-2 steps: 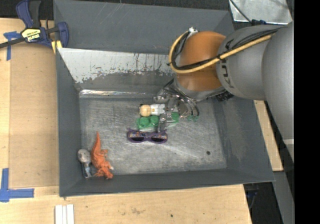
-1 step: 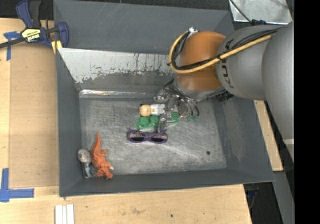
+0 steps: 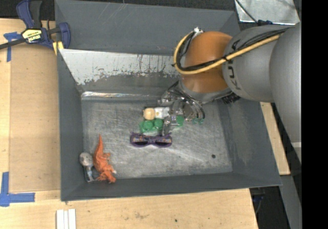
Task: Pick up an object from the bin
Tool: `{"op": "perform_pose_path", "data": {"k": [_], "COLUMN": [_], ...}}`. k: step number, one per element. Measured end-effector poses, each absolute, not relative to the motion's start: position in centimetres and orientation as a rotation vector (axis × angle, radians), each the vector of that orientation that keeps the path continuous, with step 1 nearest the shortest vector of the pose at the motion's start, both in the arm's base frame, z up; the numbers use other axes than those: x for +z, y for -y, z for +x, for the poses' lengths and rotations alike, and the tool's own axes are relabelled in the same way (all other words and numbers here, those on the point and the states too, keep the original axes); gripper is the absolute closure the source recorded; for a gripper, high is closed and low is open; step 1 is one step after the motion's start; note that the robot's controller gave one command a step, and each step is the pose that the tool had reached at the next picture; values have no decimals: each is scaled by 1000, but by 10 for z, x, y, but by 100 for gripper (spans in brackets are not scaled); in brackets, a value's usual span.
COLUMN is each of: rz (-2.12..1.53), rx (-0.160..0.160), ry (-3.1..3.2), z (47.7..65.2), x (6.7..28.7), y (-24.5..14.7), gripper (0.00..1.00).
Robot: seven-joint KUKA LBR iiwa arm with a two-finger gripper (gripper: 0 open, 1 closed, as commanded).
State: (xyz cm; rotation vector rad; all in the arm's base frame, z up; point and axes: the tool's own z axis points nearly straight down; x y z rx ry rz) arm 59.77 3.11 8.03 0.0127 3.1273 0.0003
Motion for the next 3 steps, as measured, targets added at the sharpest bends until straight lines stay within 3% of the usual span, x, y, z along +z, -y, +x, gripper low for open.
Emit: {"op": "perform_pose_path", "data": {"k": [3], "rz": [12], "rx": [0], "ry": [-3137], "z": [596], "x": [131], "y": [-31], "gripper": [100]}}
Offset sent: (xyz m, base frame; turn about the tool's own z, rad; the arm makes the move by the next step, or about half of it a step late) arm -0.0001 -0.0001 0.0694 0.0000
